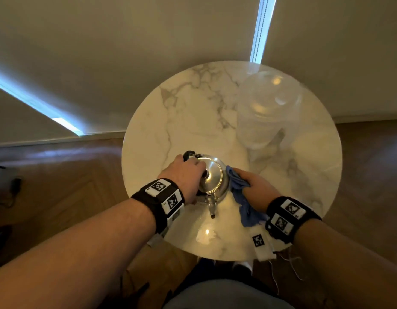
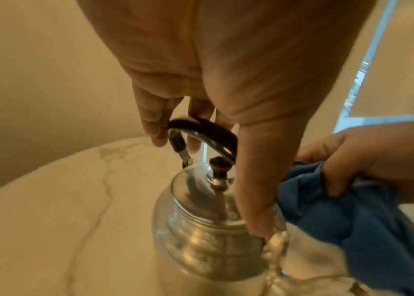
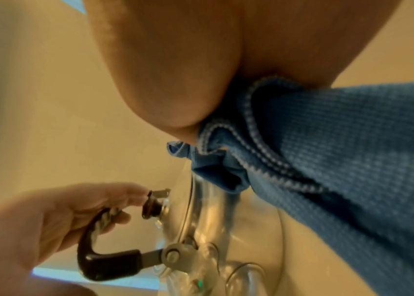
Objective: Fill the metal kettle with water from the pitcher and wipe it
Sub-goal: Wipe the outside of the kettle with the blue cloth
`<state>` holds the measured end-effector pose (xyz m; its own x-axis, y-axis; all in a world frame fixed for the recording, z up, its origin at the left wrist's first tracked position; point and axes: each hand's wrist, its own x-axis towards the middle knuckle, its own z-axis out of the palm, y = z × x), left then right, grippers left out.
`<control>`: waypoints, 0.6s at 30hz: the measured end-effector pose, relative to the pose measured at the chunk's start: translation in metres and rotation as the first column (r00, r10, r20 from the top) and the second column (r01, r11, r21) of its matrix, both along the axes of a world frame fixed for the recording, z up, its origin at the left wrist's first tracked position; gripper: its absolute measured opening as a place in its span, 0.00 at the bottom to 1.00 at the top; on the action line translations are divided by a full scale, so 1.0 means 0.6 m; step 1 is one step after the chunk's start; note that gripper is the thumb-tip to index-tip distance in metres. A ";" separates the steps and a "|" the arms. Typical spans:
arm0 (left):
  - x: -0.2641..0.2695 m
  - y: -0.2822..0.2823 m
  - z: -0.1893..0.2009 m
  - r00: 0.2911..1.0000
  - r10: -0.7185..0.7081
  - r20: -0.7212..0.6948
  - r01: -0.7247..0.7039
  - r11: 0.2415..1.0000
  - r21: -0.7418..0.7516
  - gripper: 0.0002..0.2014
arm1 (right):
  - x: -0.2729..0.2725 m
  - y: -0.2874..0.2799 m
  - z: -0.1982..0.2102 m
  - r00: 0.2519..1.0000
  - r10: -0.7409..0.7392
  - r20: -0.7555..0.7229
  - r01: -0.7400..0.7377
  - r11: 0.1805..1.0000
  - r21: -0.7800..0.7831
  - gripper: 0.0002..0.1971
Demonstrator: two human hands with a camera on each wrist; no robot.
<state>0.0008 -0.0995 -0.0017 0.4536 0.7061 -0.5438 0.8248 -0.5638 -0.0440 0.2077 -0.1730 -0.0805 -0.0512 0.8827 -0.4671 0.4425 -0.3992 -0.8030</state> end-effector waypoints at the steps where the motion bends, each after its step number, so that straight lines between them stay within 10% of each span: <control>1: -0.002 0.006 0.011 0.999 -0.047 -0.024 0.047 0.999 0.017 0.32 | 0.005 -0.008 0.009 1.000 0.002 0.010 -0.002 1.000 -0.011 0.23; 8: 0.009 0.069 0.053 0.724 -0.665 -0.184 0.686 0.722 0.091 0.12 | 0.028 -0.060 0.039 0.991 -0.123 -0.059 0.119 0.991 -0.064 0.16; 18: 0.061 0.103 0.057 0.769 -0.621 -0.151 0.608 0.784 -0.123 0.13 | 0.041 -0.086 0.066 0.976 -0.174 -0.130 0.163 0.983 -0.089 0.18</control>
